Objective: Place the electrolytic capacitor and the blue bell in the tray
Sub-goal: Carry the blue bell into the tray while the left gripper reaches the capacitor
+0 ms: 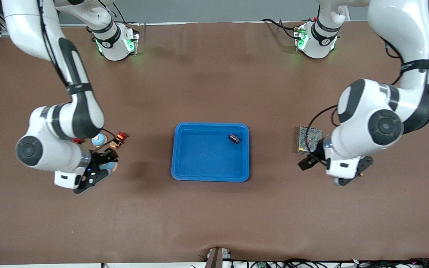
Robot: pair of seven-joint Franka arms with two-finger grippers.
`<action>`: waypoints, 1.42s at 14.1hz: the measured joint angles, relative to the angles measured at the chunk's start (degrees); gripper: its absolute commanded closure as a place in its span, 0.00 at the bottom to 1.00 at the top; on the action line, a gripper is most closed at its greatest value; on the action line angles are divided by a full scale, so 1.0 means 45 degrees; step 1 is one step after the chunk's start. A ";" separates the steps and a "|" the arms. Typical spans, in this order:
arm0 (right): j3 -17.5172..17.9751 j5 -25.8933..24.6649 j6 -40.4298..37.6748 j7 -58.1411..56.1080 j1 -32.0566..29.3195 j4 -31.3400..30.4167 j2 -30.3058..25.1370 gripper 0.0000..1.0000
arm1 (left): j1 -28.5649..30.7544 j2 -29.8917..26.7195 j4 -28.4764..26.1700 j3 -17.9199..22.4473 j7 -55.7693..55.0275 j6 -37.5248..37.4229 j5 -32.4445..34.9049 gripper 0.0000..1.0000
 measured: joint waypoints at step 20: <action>0.0026 0.0699 0.3387 0.8189 0.5073 -0.1191 0.1449 0.59 | 0.5074 -0.1642 -0.8103 -0.0130 0.4947 0.6032 0.1259 0.07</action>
